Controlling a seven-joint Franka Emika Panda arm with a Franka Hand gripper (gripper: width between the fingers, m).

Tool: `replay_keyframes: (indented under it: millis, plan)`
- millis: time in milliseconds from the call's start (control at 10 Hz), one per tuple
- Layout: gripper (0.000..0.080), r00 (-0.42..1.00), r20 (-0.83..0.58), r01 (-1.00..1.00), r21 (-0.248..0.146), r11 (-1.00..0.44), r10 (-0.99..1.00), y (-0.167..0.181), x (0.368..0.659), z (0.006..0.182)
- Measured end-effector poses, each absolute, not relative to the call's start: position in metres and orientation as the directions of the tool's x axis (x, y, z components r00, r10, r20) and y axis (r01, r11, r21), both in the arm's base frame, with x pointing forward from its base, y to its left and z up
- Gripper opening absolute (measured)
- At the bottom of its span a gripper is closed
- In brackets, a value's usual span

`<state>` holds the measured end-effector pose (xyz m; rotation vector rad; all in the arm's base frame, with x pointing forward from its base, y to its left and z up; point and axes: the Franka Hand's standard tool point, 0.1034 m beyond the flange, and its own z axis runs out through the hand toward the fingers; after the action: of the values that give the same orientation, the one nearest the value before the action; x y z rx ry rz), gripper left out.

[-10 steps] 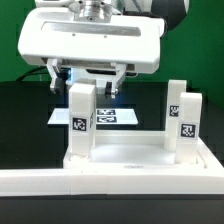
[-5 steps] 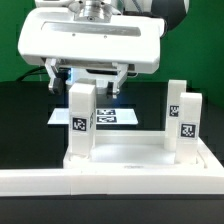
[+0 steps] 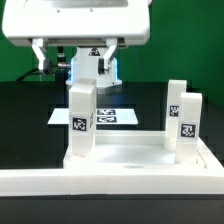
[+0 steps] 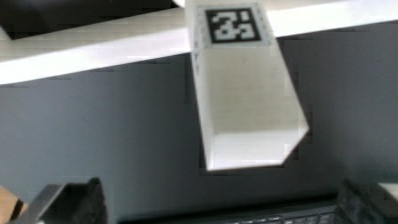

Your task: Assemble desk

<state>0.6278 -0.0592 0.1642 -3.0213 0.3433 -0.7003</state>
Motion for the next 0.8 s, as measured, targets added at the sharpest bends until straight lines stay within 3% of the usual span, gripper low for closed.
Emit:
replay_keyframes:
  millis: [200, 400, 800]
  plan:
    - [0.0649, 0.953, 0.197, -0.198, -0.177, -0.964, -0.232, -0.049, 0.628, 0.174]
    - [0.0649, 0.982, 0.020, -0.181, -0.205, -0.962, -0.189, -0.044, 0.628, 0.172]
    - [0.0649, 0.992, -0.029, -0.123, -0.085, -0.989, -0.121, -0.052, 0.642, 0.137]
